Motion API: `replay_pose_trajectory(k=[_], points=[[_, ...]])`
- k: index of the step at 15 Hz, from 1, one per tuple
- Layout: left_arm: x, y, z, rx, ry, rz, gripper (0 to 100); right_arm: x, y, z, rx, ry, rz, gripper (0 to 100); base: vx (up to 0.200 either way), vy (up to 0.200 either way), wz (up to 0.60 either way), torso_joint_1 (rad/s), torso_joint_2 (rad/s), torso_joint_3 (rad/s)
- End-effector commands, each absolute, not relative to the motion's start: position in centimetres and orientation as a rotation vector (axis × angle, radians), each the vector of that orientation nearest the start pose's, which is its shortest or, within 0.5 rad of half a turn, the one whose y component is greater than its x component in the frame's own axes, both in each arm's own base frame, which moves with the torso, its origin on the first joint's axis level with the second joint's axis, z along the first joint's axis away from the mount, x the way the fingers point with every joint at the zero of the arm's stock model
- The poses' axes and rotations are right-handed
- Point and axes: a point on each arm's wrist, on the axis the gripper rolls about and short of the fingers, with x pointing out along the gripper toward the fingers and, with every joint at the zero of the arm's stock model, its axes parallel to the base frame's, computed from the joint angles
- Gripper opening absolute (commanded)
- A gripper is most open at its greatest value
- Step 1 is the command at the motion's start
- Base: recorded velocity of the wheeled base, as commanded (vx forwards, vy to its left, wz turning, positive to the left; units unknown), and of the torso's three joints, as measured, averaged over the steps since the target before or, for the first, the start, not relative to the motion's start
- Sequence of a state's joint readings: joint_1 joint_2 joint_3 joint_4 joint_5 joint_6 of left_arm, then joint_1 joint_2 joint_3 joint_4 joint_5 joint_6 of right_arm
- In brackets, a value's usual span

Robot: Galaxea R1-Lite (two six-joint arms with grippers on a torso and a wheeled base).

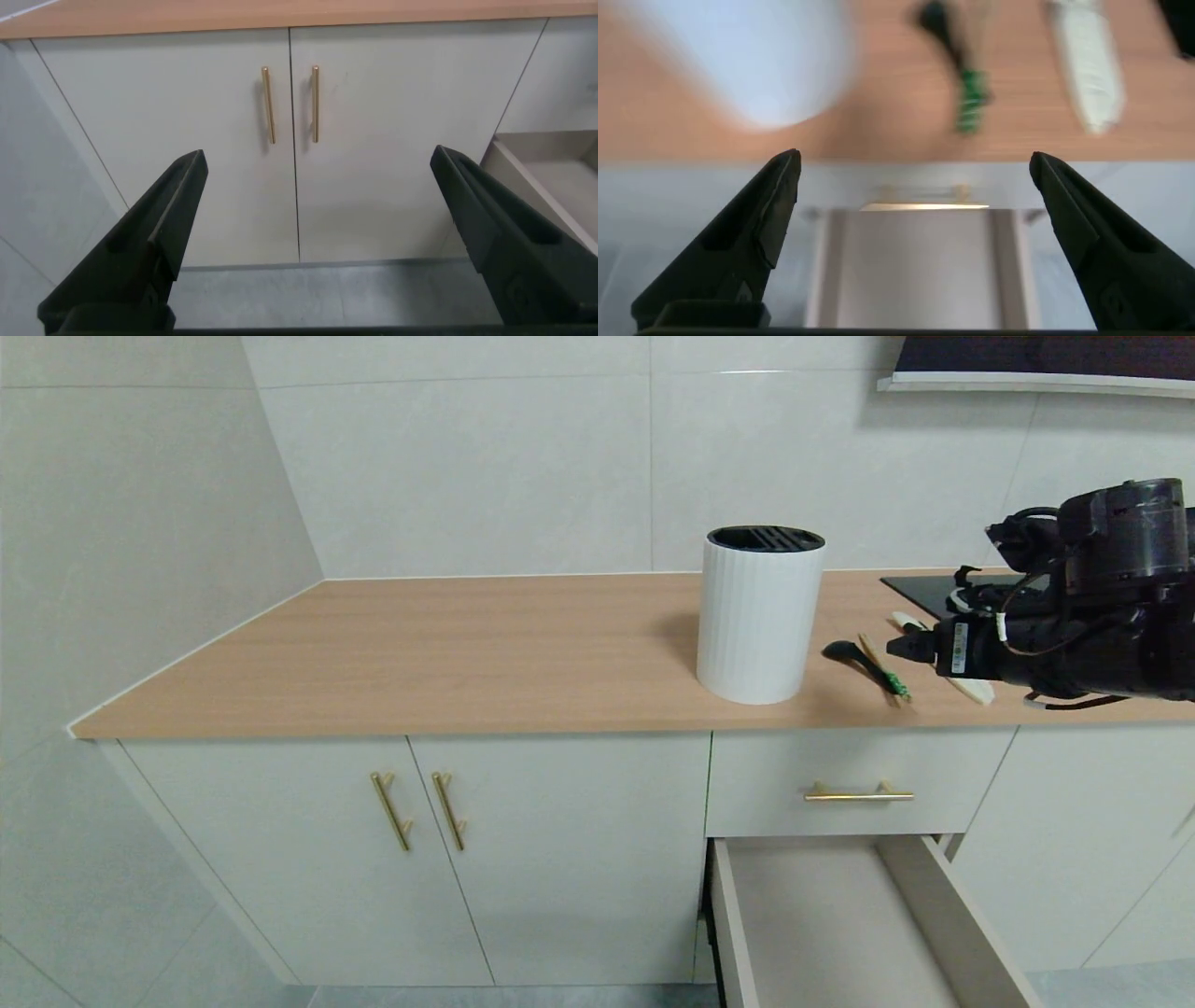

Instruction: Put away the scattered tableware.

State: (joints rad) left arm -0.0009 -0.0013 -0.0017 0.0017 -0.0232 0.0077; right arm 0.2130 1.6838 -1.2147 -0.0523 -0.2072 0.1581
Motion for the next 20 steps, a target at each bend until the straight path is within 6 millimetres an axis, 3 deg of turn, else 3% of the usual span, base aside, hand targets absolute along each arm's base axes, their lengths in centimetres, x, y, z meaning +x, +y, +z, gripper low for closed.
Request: replay_pose_trajectory(k=[1,9,19,20], points=[[-2.3,-0.1,7.6,0.008,0.000,-0.023,100,34.0,5.2,22.2,0.069,0.464,-0.088,100,0.000,0.000,0.00,0.000,0.00,0.000],[-2.3,-0.1,7.6,0.008,0.000,-0.023,100,37.9,5.6,17.9,0.076,0.557,-0.143,100,0.000,0.000,0.00,0.000,0.00,0.000],[-2.3,-0.1,7.6,0.008,0.000,-0.023,100,39.7,4.9,16.7,0.112,0.557,-0.177,100,0.000,0.000,0.00,0.000,0.00,0.000],[-2.3,-0.1,7.6,0.008,0.000,-0.025,100,39.7,4.9,16.7,0.112,0.557,-0.177,0,0.000,0.000,0.00,0.000,0.00,0.000]])
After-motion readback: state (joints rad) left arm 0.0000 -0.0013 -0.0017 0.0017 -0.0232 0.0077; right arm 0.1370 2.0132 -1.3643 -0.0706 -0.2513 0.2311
